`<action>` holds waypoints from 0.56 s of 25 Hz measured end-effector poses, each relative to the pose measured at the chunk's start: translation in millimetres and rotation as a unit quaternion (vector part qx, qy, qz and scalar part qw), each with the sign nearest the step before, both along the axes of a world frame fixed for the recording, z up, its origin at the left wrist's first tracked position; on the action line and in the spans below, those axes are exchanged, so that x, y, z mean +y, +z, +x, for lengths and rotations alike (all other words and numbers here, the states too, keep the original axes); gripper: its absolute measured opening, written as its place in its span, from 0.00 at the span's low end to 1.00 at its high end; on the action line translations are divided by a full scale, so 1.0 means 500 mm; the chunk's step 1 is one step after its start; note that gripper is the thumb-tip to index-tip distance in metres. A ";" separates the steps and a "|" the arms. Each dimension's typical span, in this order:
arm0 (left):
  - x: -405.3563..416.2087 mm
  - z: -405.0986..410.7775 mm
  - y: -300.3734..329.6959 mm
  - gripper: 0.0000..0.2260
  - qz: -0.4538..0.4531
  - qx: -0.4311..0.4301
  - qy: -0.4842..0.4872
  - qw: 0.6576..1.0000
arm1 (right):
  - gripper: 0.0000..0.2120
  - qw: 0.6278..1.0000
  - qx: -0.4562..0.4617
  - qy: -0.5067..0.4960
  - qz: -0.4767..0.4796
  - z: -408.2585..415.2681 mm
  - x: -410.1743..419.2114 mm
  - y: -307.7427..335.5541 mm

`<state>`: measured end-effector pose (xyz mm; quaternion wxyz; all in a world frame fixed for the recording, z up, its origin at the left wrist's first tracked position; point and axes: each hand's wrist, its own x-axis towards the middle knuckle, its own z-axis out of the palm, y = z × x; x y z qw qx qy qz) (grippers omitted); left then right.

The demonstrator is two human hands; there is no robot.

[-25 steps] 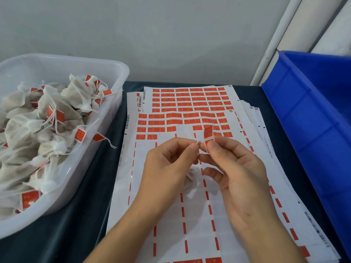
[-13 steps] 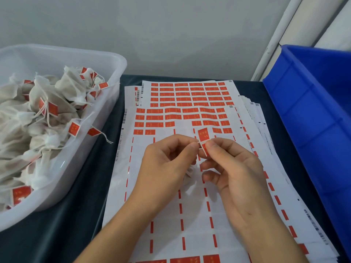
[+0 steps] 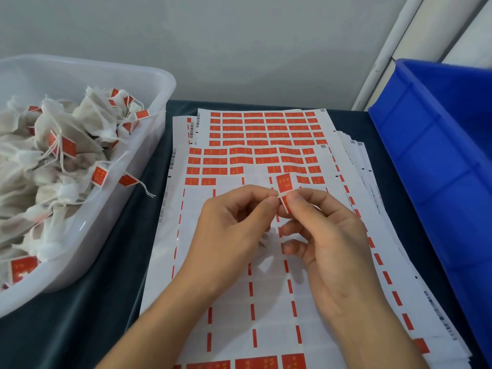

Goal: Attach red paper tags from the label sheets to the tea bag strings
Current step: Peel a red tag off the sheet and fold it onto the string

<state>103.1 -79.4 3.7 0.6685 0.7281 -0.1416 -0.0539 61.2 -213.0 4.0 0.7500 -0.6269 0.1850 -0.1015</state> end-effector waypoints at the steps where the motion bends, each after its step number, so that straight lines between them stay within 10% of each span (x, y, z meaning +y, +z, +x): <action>1: 0.000 0.000 0.000 0.10 0.002 -0.002 0.001 1.000 | 0.09 1.000 -0.001 -0.004 -0.006 0.000 0.000 -0.001; 14: 0.012 0.009 0.004 0.15 -0.042 0.021 0.028 0.998 | 0.12 0.986 -0.076 0.029 -0.144 -0.002 -0.021 0.008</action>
